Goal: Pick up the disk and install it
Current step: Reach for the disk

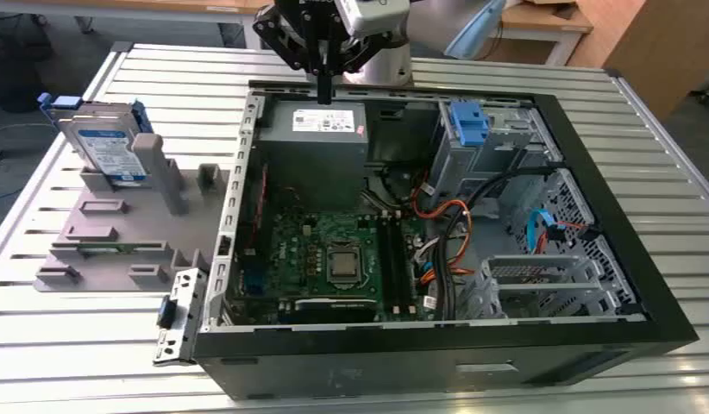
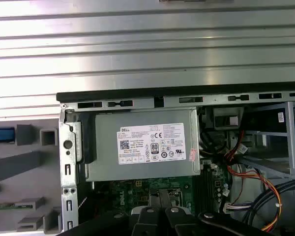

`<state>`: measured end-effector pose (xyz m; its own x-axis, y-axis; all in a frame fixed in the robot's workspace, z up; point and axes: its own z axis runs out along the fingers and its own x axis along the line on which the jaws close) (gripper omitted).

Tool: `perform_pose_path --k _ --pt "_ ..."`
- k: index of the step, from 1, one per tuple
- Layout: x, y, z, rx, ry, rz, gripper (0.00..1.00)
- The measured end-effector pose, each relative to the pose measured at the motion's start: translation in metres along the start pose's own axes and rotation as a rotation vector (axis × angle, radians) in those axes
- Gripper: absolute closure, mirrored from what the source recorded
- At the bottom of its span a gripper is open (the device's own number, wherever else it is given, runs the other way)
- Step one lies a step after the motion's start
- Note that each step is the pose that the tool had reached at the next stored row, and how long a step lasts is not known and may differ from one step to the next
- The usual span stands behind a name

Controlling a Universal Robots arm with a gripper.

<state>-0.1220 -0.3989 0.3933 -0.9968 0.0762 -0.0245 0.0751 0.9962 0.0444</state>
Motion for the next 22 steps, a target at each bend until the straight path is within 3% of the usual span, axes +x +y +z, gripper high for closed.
perform_pose_path --k 13,22 --pt "0.0009 0.0000 0.0000 0.0000 0.0000 0.000 0.89" --pt "0.0143 -0.0011 0.0000 -0.0006 -0.0029 0.000 0.89"
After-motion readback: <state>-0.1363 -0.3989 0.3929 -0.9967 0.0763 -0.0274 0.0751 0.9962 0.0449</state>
